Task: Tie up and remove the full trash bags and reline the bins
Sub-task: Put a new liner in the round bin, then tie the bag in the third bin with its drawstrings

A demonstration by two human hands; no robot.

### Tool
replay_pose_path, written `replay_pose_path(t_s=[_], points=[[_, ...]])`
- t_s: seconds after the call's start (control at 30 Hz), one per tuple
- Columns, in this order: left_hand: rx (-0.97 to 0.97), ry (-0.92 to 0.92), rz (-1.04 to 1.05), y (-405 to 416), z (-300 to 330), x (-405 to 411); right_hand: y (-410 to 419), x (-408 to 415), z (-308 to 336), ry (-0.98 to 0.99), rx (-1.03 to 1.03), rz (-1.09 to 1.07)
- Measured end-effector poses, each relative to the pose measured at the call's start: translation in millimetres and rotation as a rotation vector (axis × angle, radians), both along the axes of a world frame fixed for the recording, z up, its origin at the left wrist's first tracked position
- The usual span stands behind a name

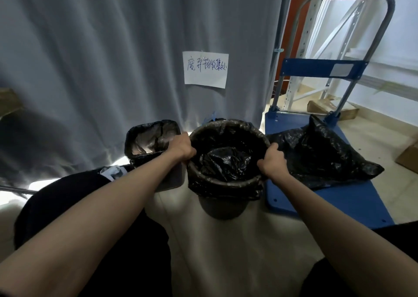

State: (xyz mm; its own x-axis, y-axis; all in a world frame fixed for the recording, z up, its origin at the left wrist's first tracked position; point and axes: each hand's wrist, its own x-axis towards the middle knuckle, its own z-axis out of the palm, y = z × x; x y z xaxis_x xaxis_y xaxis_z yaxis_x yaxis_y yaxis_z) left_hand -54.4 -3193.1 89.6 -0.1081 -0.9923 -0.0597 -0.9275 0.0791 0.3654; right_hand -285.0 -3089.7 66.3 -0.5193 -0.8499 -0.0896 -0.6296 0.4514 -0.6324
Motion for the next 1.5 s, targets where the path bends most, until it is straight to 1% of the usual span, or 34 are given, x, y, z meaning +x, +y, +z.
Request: replay_pose_path(t_s=[0.17, 0.27, 0.33, 0.5, 0.6, 0.7, 0.8, 0.93, 1.07, 1.33, 1.5], points=[[-0.051, 0.057, 0.015, -8, 50, 11, -17, 8, 47, 0.039, -0.096, -0.002], [-0.120, 0.074, 0.024, -14, 82, 24, -31, 20, 76, 0.062, -0.157, 0.022], [-0.179, 0.082, 0.043, -18, 103, 36, -43, 31, 96, 0.070, -0.195, 0.045], [-0.250, 0.109, 0.128, -21, 155, 82, -74, 75, 143, 0.045, -0.282, 0.128], [-0.324, 0.065, 0.192, -22, 184, 122, -92, 114, 165, 0.013, -0.339, 0.181], [-0.409, -0.025, 0.272, -19, 205, 164, -109, 158, 178, -0.052, -0.405, 0.241], [-0.439, -0.073, 0.360, -17, 216, 204, -123, 205, 185, -0.112, -0.433, 0.294], [-0.471, -0.114, 0.489, -17, 211, 252, -141, 261, 172, -0.188, -0.453, 0.389], [-0.444, -0.154, 0.586, -22, 181, 285, -156, 304, 141, -0.279, -0.423, 0.456], [-0.330, -0.175, 0.624, -61, 93, 317, -195, 349, 63, -0.305, -0.341, 0.504], [-0.229, -0.188, 0.625, -98, 49, 337, -233, 365, 25, -0.257, -0.242, 0.563]])
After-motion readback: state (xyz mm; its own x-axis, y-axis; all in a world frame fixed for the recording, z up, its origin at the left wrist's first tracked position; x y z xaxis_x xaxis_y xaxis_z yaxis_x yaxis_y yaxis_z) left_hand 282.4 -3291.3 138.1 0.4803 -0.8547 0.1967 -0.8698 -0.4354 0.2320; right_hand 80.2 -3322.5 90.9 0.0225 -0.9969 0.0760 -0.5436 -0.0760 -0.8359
